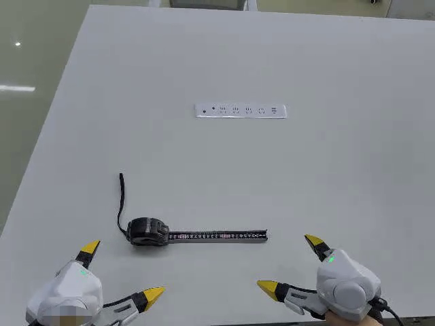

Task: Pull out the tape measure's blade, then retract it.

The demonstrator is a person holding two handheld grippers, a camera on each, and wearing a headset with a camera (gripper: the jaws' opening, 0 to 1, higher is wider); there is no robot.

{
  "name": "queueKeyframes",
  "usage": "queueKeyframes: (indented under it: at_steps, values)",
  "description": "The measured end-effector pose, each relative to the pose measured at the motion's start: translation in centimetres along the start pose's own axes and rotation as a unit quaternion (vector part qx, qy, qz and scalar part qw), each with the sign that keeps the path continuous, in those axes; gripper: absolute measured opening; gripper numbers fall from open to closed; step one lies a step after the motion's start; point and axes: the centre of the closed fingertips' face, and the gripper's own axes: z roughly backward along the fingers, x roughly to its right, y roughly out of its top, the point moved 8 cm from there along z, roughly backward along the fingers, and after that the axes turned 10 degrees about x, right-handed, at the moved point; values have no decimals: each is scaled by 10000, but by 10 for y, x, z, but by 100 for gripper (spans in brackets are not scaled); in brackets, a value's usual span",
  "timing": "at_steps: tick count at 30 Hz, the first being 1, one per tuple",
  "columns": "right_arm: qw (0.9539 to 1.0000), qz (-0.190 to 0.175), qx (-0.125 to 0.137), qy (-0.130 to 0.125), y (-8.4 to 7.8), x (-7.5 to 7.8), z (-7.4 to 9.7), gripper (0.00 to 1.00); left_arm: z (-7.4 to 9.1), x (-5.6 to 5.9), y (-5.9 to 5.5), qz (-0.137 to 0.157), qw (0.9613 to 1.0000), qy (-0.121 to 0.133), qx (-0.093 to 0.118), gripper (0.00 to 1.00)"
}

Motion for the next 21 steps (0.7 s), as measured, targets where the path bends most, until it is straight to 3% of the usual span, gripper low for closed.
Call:
queueKeyframes:
  at_steps: [4,9,21]
  values:
    - [9999,-111,21,-129,1,-7,3,92,4,4,-1,129,9997,204,-6,98]
    - [9995,-262,59,-190,0,-16,3,94,8,4,-4,53,9990,438,-87,99]
    - [9987,-374,-2,-347,-2,-22,5,94,6,11,-5,44,9977,671,-60,99]
